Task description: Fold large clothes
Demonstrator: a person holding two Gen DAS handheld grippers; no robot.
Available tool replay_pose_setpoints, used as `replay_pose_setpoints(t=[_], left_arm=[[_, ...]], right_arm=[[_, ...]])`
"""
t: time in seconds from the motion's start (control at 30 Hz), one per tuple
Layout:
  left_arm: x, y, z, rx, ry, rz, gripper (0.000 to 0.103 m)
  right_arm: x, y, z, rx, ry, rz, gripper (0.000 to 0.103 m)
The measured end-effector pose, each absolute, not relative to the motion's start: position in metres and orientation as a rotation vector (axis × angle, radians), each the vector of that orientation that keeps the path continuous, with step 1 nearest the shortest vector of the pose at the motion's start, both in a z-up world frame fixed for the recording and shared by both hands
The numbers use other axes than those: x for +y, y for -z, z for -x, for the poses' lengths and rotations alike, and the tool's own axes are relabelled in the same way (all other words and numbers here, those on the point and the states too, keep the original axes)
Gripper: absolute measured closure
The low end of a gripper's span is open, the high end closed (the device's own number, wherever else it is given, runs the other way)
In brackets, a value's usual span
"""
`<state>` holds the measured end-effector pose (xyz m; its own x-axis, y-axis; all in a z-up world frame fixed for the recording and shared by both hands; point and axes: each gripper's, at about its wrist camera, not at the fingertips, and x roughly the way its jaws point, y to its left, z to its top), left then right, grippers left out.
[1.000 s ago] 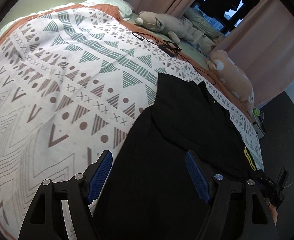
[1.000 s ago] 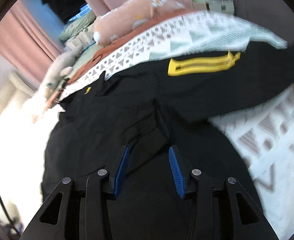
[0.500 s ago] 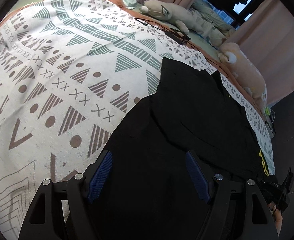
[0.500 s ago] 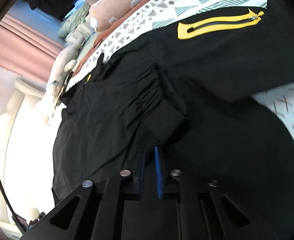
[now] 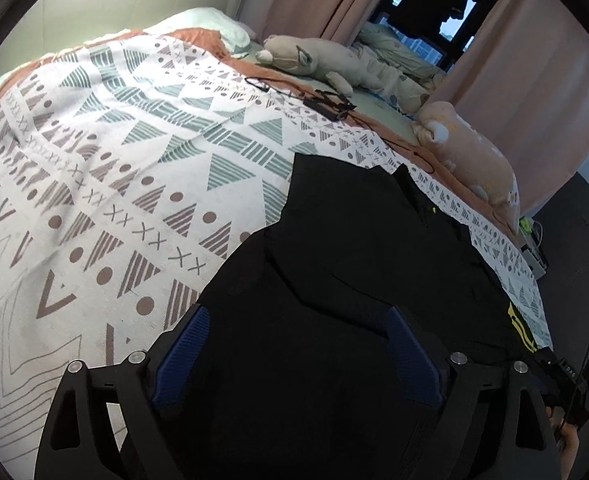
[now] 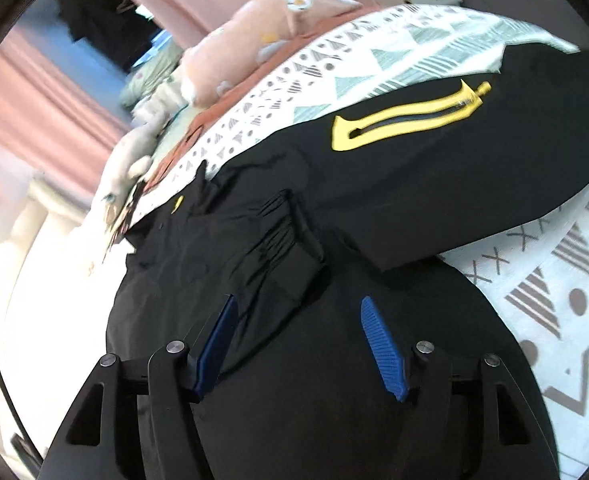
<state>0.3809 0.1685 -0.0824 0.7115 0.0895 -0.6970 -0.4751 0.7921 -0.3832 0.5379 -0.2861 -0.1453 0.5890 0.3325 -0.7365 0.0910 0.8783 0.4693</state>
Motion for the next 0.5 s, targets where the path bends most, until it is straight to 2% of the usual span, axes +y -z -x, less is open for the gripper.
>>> replay_pose_setpoints(t=[0.17, 0.27, 0.33, 0.37, 0.43, 0.5], left_arm=[[0.143, 0.052, -0.369, 0.671, -0.283, 0.571, 0.007], [0.124, 0.036, -0.361, 0.631, -0.255, 0.566, 0.001], [0.111, 0.030, -0.358, 0.616, -0.236, 0.565, 0.001], [0.106, 0.028, -0.359, 0.613, -0.230, 0.561, 0.001], [0.094, 0.027, -0.361, 0.614, -0.227, 0.556, 0.001], [0.084, 0.029, -0.364, 0.622, -0.215, 0.568, 0.001]], right_arm=[[-0.306, 0.126, -0.517, 0.926, -0.161, -0.574, 0.038], [-0.314, 0.109, -0.499, 0.929, -0.158, -0.514, 0.038], [-0.330, 0.098, -0.486, 0.924, -0.155, -0.503, 0.038], [-0.337, 0.093, -0.481, 0.920, -0.152, -0.503, 0.036], [-0.352, 0.083, -0.473, 0.904, -0.133, -0.494, 0.025], [-0.372, 0.069, -0.462, 0.878, -0.102, -0.476, 0.022]])
